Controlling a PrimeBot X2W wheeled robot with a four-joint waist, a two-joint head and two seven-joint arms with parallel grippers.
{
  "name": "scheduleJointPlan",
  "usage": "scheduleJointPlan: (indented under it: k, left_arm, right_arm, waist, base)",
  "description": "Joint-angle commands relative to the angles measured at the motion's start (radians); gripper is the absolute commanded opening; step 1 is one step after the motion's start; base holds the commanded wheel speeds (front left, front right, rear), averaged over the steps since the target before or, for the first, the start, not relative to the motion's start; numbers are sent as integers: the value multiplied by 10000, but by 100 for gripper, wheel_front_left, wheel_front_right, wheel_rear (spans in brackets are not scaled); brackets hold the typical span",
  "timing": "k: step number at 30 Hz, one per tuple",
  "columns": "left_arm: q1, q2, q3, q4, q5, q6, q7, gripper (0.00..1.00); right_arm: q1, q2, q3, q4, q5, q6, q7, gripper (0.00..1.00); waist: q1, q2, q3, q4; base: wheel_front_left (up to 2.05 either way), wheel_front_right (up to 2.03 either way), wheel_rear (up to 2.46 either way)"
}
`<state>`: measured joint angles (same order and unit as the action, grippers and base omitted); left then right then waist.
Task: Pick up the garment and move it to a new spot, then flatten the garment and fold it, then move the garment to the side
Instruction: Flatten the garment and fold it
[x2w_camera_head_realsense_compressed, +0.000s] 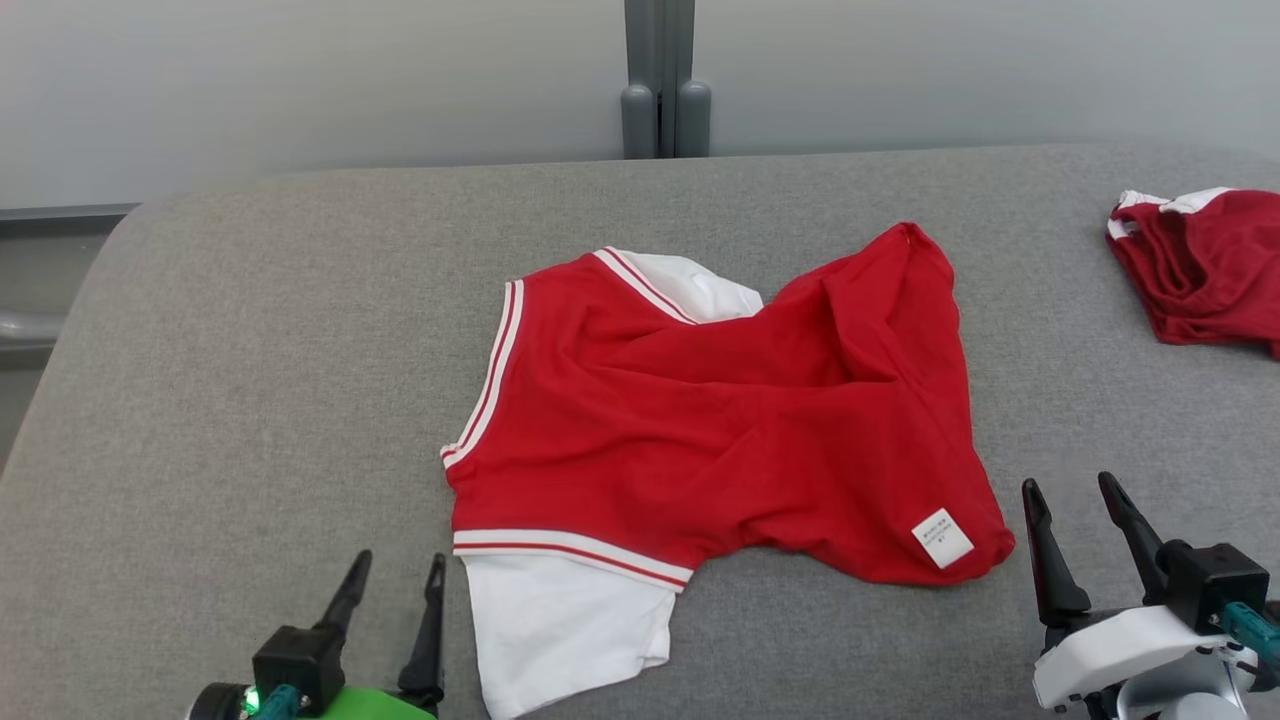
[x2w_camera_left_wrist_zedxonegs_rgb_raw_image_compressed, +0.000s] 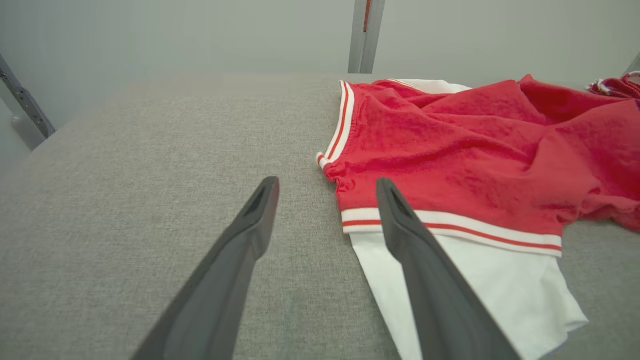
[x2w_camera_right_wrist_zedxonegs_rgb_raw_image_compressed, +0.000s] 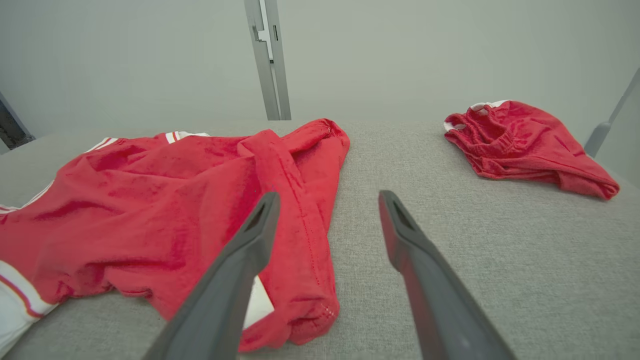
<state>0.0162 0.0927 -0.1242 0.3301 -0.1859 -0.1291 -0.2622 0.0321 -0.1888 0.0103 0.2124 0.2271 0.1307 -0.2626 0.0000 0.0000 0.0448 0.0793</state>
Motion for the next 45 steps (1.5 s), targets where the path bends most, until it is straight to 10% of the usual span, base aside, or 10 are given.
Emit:
scheduleJointPlan:
  k: [1,21,23,24,25,36,45]
  left_arm:
    - [-194,-21,-201,263,-133,-25,-30,100]
    - [-784,-245,-2581,3124,-1211,-25,9,100]
    - [-820,-303,-2982,3358,-1562,-33,38,81]
    - [-878,-318,-3141,3426,-1698,-40,47,24]
    - [-938,-334,-3338,3491,-1837,-42,58,0]
    - [-1589,-83,-2845,1807,-3730,-25,-15,0]
    - [-4626,1183,-2420,438,-4114,-25,60,0]
  right_arm:
    - [-255,-75,46,368,50,0,-26,100]
    - [-1950,169,1025,4589,539,0,-2,100]
    - [-1954,274,1163,4657,672,3,1,0]
    - [-1928,313,1113,4589,775,1,1,0]
    - [-1851,355,1021,4461,882,1,1,0]
    - [-1455,272,350,1690,835,0,-14,0]
    - [-4215,-729,1301,1057,1083,0,-15,0]
  waist:
    - [0,0,157,51]
    - [0,0,985,288]
    - [0,0,1000,304]
    - [0,0,1001,315]
    - [0,0,1003,324]
    - [0,0,1174,132]
    - [0,0,1873,-239]
  base:
    - [0,0,0]
    - [0,0,0]
    - [0,0,0]
    - [0,0,0]
    - [0,0,0]
    - [0,0,0]
    - [0,0,0]
